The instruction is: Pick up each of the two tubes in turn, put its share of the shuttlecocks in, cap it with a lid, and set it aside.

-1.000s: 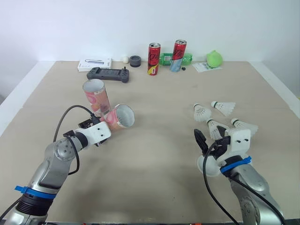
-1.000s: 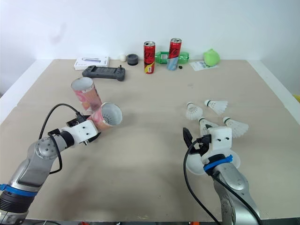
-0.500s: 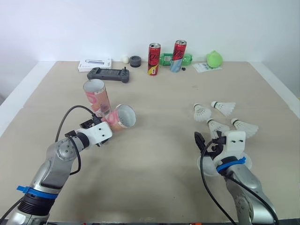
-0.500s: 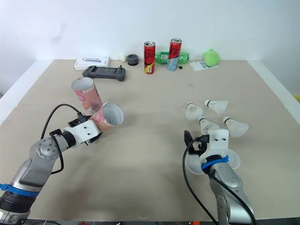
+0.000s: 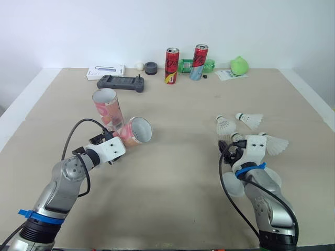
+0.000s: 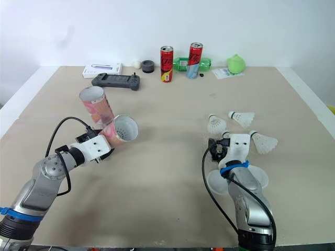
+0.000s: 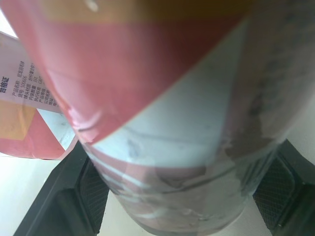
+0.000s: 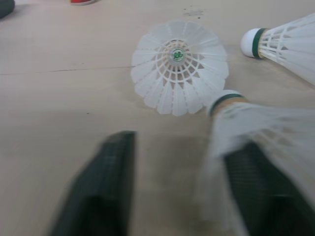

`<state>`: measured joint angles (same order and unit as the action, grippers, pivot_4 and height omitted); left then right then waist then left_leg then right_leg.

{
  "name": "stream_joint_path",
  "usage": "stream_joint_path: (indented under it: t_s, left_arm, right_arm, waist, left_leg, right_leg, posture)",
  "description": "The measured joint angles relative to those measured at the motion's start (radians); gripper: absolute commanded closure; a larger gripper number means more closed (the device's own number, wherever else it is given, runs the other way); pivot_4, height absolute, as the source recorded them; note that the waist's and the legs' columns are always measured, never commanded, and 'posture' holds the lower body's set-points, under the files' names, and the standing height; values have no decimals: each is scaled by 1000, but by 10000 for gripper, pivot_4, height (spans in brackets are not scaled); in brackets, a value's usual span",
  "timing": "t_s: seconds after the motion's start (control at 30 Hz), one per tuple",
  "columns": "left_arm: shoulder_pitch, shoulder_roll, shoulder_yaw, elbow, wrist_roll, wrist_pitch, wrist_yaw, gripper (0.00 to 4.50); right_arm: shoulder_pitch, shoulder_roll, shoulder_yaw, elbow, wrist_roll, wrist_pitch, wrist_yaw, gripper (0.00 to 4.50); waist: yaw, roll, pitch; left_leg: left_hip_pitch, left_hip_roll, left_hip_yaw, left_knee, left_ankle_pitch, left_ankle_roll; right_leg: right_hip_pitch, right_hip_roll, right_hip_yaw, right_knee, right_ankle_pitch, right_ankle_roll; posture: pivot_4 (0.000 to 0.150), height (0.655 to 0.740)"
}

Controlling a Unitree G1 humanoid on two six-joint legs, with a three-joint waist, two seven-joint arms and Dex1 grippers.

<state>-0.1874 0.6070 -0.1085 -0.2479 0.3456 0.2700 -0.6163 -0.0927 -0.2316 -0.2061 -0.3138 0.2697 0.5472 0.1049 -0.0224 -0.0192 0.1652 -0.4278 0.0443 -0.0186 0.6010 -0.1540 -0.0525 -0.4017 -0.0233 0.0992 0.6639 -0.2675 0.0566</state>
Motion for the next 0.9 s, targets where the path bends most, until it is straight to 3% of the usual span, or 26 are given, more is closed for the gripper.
stream_joint_path:
  t_s: [0.07,0.1,0.4,0.53,0.7,0.9]
  left_arm:
    - [0,0,0,0,0,0,1,9405]
    - [1,0,0,0,0,0,1,9405]
    - [2,1,0,1,-1,-8,1,9405]
    - [0,2,0,6,-1,-9,1,9405]
    - [-20,-4,-8,36,0,-18,0,9405]
    - [-41,-18,-22,52,0,-30,-1,9405]
  right_arm:
    - [0,0,-3,3,0,0,-5,41751]
    - [0,0,-4,3,0,0,-7,44365]
    - [108,-1,-37,-109,22,25,-8,44365]
    - [178,-57,-1,-224,94,-13,148,44365]
    - [27,-188,107,-312,190,-61,388,44365]
    - [-207,-274,332,-244,174,-50,588,44365]
  waist:
    - [0,0,0]
    - [0,0,0]
    - [0,1,-1]
    - [-3,1,0]
    - [-3,0,0]
    - [2,-1,-1]
  left_leg:
    - [0,0,0,0,0,0]
    - [0,0,0,0,0,0]
    - [0,0,0,0,0,0]
    - [0,0,1,0,0,0]
    - [3,0,0,2,0,1]
    - [3,0,0,2,0,1]
  right_leg:
    - [0,0,0,0,0,0]
    - [0,0,0,0,0,0]
    - [0,0,0,0,-1,0]
    - [0,0,1,0,0,0]
    - [2,0,0,0,1,0]
    - [1,-1,-1,0,1,0]
  posture:
    - [1500,7400]
    - [1500,7400]
    - [1500,7400]
    - [1500,7400]
    - [1500,7400]
    - [1500,7400]
